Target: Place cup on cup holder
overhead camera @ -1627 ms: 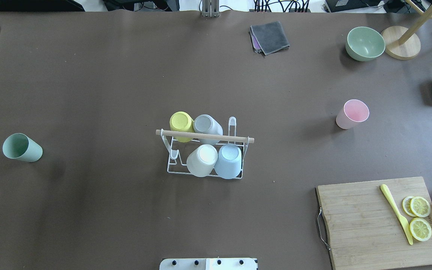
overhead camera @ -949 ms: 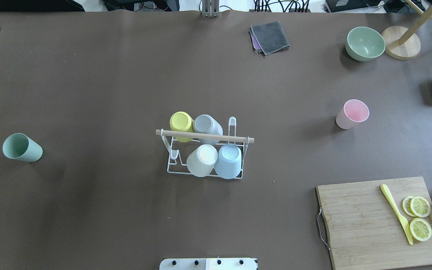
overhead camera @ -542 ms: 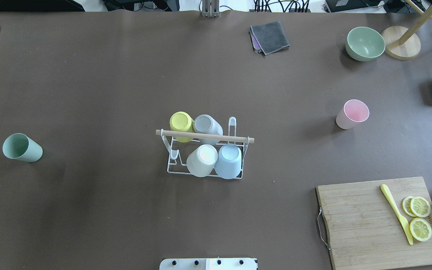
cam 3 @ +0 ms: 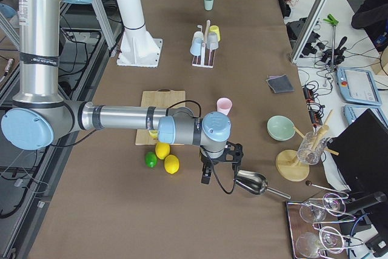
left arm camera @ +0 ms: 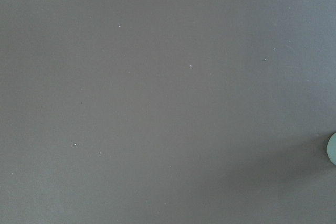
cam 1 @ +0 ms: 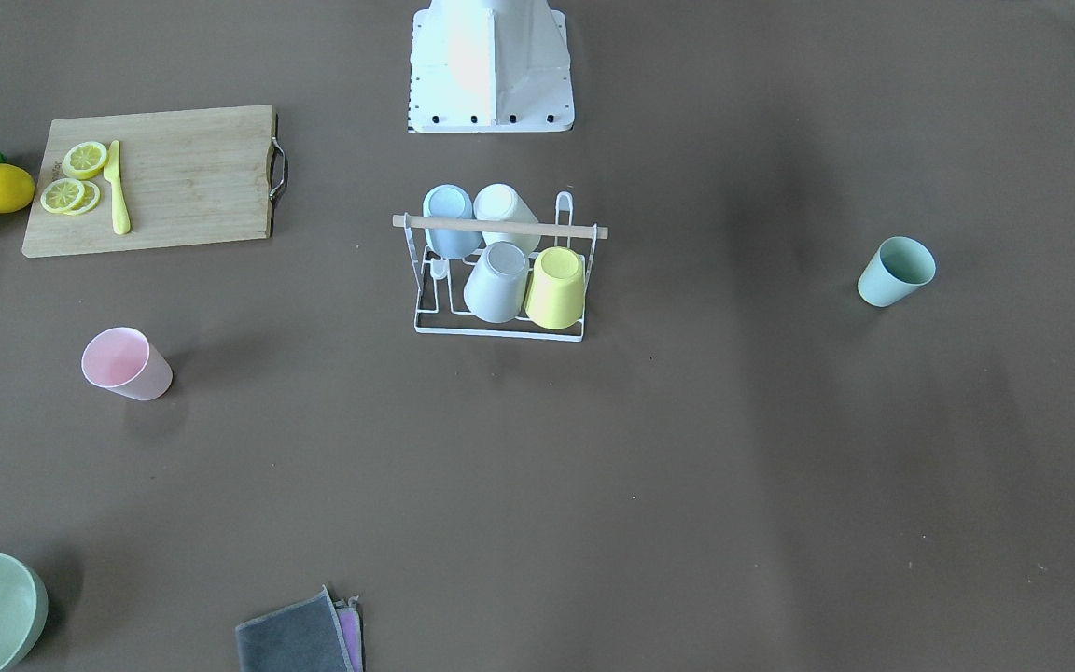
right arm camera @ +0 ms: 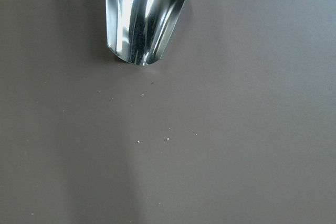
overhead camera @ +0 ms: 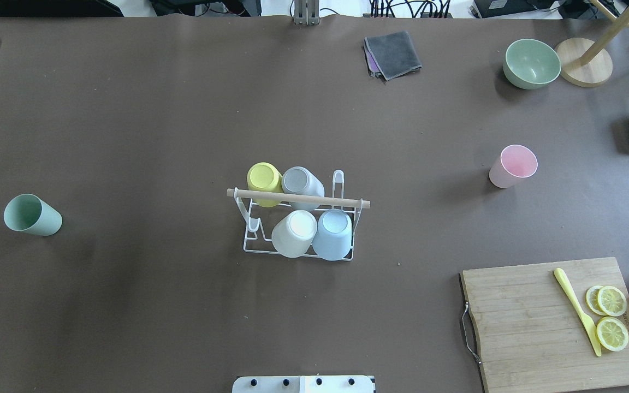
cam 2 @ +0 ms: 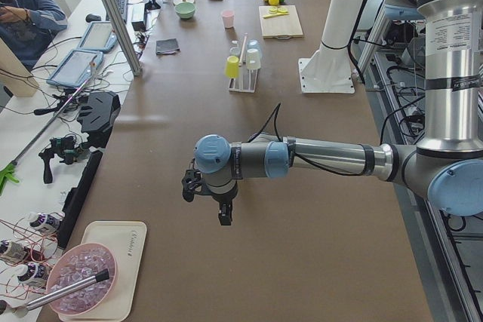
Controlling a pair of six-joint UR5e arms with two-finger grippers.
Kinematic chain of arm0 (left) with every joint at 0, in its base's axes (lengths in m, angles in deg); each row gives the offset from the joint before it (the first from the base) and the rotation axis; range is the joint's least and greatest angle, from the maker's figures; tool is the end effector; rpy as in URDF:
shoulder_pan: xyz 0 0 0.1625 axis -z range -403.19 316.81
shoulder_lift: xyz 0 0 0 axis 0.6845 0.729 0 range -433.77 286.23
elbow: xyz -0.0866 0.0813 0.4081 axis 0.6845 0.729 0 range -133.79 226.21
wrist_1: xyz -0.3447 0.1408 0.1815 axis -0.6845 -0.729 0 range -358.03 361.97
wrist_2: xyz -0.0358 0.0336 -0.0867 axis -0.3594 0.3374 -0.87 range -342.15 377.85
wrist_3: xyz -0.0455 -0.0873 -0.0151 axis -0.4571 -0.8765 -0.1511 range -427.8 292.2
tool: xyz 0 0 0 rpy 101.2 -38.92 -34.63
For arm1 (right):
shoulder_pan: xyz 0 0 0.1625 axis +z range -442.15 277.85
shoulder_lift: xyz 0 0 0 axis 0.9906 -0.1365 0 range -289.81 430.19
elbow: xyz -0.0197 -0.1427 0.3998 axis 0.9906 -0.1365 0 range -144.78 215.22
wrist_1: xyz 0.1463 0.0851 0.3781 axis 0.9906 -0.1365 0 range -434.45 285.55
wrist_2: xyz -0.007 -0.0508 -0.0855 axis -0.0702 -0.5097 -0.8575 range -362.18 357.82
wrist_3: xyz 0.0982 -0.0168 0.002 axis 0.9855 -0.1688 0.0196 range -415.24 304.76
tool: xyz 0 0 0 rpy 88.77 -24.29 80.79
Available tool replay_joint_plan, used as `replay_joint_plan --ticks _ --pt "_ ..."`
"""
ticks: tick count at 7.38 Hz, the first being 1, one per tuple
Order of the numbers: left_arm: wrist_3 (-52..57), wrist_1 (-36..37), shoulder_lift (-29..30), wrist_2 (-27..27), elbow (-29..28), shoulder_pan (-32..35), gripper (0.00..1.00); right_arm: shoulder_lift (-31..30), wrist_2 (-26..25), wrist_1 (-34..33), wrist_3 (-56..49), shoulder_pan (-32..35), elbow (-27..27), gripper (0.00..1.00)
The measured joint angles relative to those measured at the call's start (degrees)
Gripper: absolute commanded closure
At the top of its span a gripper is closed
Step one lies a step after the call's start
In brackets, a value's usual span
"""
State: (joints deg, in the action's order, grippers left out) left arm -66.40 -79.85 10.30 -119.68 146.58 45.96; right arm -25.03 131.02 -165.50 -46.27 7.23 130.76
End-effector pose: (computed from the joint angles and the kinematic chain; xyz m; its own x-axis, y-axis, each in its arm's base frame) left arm -0.0533 -0.4430 0.6284 0.6752 -0.0137 -0.7375 -0.0311 0.9984 -0.0471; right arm 0.0602 -0.4530 0.6574 0.7217 0.1569 0.6742 -0.1032 0.9875 -0.1193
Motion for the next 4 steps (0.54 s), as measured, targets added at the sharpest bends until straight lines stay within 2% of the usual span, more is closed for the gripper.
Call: replay_joint_plan --ticks 4 --pt "0.1 0.0 0.8 0.6 0.0 -1.8 0.02 0.0 -0.7 0.1 0.3 0.1 0.1 0.0"
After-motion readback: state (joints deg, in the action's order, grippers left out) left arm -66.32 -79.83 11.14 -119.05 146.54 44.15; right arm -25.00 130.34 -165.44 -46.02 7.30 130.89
